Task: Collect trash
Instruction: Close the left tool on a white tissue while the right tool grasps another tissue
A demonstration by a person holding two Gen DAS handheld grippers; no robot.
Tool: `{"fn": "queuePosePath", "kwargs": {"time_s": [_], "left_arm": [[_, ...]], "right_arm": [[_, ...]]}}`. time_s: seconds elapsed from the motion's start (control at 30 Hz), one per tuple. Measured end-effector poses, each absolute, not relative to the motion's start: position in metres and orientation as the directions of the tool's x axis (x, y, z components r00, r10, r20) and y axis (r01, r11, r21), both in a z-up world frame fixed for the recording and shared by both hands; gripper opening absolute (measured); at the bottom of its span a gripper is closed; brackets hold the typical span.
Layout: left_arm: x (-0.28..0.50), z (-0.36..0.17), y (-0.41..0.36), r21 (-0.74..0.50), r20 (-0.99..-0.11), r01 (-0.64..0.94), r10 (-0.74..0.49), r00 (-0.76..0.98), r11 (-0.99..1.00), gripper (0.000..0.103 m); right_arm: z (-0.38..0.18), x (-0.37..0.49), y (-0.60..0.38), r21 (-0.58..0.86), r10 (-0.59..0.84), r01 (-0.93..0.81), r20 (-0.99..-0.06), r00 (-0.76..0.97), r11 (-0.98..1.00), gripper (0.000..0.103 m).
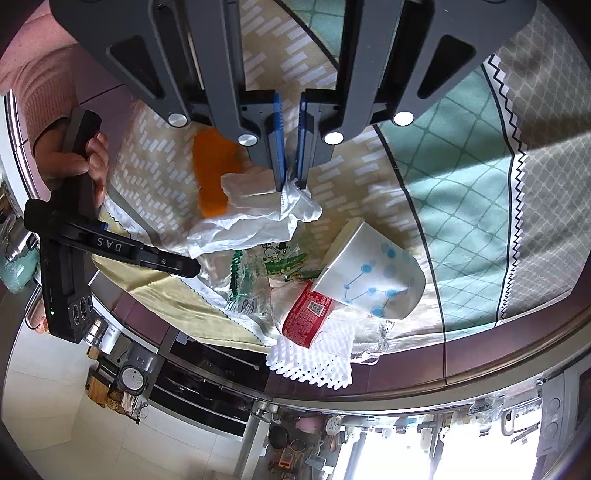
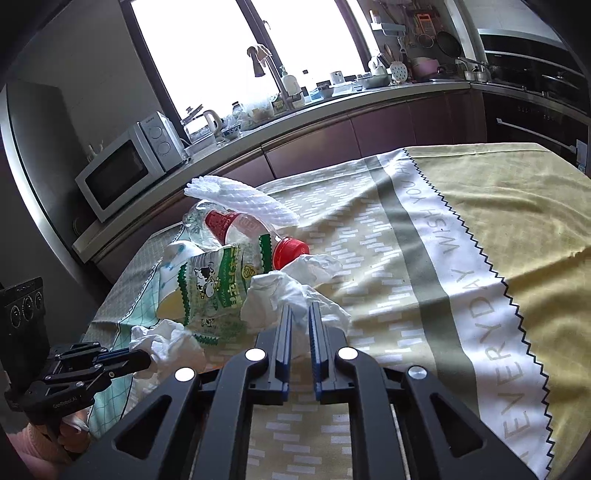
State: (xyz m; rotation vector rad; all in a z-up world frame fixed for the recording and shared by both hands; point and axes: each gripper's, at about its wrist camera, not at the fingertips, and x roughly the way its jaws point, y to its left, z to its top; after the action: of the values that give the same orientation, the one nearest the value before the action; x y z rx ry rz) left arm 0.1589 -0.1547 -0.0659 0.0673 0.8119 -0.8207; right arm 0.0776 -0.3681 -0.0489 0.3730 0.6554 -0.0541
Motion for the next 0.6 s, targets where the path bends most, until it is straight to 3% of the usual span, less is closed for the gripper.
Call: {"fn": "queuePosePath", "kwargs": {"time_s": [0.03,0.1,0.13,0.2,0.3,0.37,0.6], "left_arm": [[0.158,-0.064,-0.153,-0.246,-0.664,0.674,-0.628,0.406,0.696,0.006],[0.155,-0.061,-0.150,-0.242,-0.658,0.674,-0.629,0.414,0.697,0.006],[0.154,-0.060,-0.148,-0.241,-0.655,0.676,-0.631,0.416,0.696,0.006],[0.152,-0.057,-0.144,-0.233,-0.652,0.676,-0.628,0.425,0.699,0.006],[0.149,-0.055,-0.137,-0.238,-0.648,0.669,-0.628,0.431,0.704,0.006],[0.148,-0.053,-0.133,-0.241,-0.646,0.663,-0.627,0.435,0.708,0.006],[0.147,-0.046,-0.111,-0.253,-0.625,0.644,-0.630,0.461,0.722,0.006]], "right_arm": [[-0.049,0.078,-0.368,0.317,0.064,0.166,-0.605,0.794,0.934,0.015],[-0.049,0.080,-0.366,0.311,0.062,0.164,-0.607,0.793,0.936,0.029],[-0.050,0.081,-0.366,0.310,0.060,0.167,-0.608,0.792,0.936,0.044],[-0.052,0.086,-0.364,0.303,0.059,0.166,-0.614,0.787,0.938,0.045],[-0.056,0.092,-0.363,0.301,0.069,0.160,-0.627,0.776,0.940,0.034],[-0.058,0.095,-0.364,0.309,0.080,0.157,-0.634,0.769,0.938,0.009],[-0.048,0.082,-0.369,0.344,0.086,0.155,-0.593,0.800,0.926,0.004]]}}
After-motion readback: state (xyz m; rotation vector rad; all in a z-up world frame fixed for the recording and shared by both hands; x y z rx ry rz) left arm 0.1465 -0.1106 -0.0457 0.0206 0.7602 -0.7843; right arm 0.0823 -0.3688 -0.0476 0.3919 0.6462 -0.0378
